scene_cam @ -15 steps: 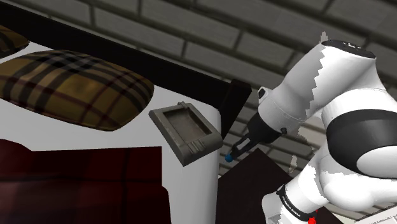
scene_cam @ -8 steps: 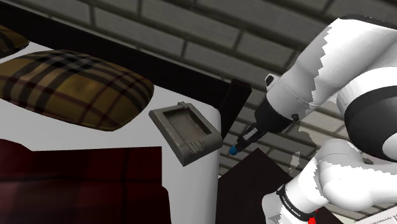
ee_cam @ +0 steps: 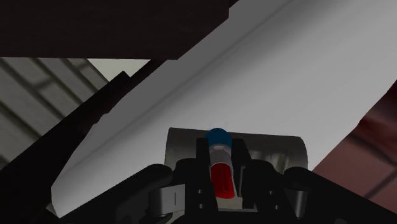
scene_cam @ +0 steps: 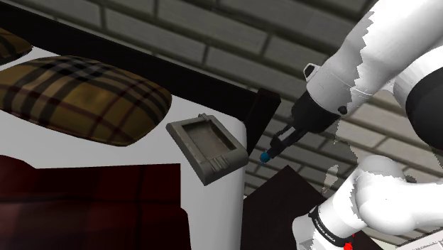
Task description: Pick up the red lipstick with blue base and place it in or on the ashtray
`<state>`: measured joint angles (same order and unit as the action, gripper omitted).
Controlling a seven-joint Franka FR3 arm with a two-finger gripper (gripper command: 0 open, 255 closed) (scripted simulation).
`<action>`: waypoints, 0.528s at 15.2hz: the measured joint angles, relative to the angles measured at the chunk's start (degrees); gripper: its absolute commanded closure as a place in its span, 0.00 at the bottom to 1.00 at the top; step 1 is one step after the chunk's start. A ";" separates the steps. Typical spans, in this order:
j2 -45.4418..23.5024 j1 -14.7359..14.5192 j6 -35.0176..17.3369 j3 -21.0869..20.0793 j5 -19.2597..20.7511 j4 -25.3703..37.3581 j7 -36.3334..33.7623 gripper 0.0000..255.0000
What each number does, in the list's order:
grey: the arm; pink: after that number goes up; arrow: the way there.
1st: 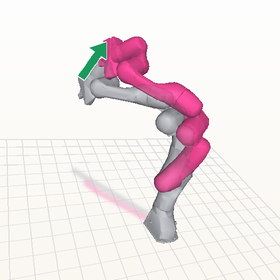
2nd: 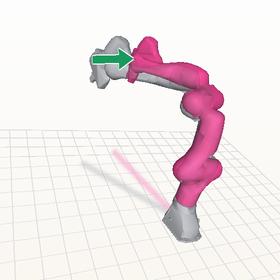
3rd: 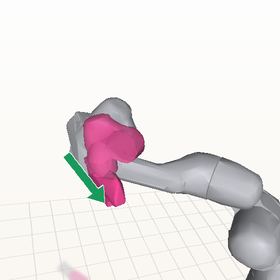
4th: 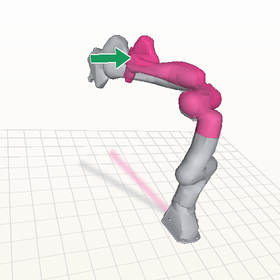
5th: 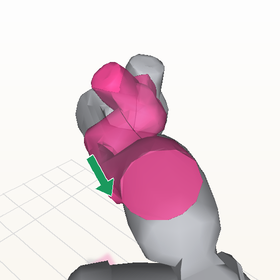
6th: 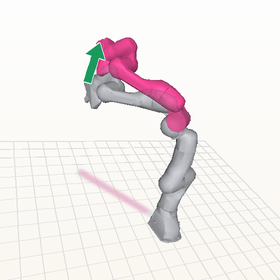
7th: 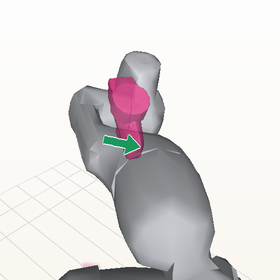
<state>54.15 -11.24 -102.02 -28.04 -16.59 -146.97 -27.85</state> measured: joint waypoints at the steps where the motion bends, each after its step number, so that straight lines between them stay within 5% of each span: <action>1: -1.42 0.76 -0.74 0.02 0.39 0.70 0.39 1.00; 8: -17.48 8.48 -6.97 -1.36 4.90 10.87 2.28 1.00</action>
<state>36.67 -2.76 -108.98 -29.41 -11.68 -136.10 -25.57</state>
